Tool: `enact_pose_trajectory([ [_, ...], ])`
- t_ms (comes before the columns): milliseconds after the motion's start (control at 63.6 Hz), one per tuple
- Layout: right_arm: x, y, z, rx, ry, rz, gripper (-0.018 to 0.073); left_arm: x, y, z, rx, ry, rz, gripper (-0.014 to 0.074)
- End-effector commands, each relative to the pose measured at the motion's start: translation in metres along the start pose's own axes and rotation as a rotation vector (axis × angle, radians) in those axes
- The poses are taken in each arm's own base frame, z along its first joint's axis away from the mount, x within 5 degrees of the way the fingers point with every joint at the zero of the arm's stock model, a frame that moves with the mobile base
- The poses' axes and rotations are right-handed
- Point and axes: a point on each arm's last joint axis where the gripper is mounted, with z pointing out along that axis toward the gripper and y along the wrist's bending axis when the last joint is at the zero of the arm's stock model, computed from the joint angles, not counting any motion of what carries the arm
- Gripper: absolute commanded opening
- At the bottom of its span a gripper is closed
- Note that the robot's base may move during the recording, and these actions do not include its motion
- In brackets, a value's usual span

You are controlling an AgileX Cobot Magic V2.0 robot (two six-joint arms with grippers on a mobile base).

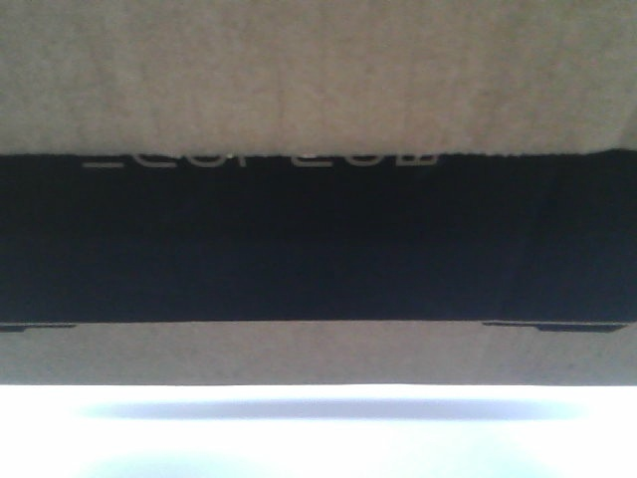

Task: Grab box from left shelf to table start
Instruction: 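Hold the box with both grippers as the base approaches the white table, then lower the box with both grippers onto the white table top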

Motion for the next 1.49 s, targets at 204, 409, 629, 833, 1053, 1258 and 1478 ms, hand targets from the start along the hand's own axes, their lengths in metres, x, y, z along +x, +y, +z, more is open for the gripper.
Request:
enact_pose_trajectory([
  [204, -0.014, -0.001, -0.007, 0.024, -0.137, -0.024, 0.0057, -0.012, -0.008, -0.013, 0.092, -0.134, -0.041, -0.0015],
  [409, -0.016, -0.001, -0.007, 0.022, -0.16, -0.024, 0.0057, -0.012, -0.008, -0.013, 0.092, -0.134, -0.041, -0.0015],
  [629, -0.016, -0.001, -0.007, 0.023, -0.156, -0.024, 0.0057, -0.012, -0.008, -0.013, 0.092, -0.134, -0.041, -0.0015],
  [833, -0.017, -0.001, -0.007, 0.022, -0.163, -0.024, 0.0057, -0.013, -0.009, -0.013, 0.096, -0.143, -0.043, -0.0015],
  [1053, -0.016, -0.001, -0.007, 0.021, -0.161, -0.024, 0.0057, -0.013, -0.009, -0.013, 0.096, -0.143, -0.043, -0.0015],
  [1258, -0.013, -0.002, 0.003, 0.025, -0.053, 0.033, 0.0057, -0.015, -0.009, -0.012, 0.095, -0.153, -0.004, -0.0015],
  [1478, -0.033, -0.005, 0.034, 0.033, -0.042, 0.048, 0.0057, -0.038, -0.015, 0.021, 0.099, -0.11, 0.006, -0.0015],
])
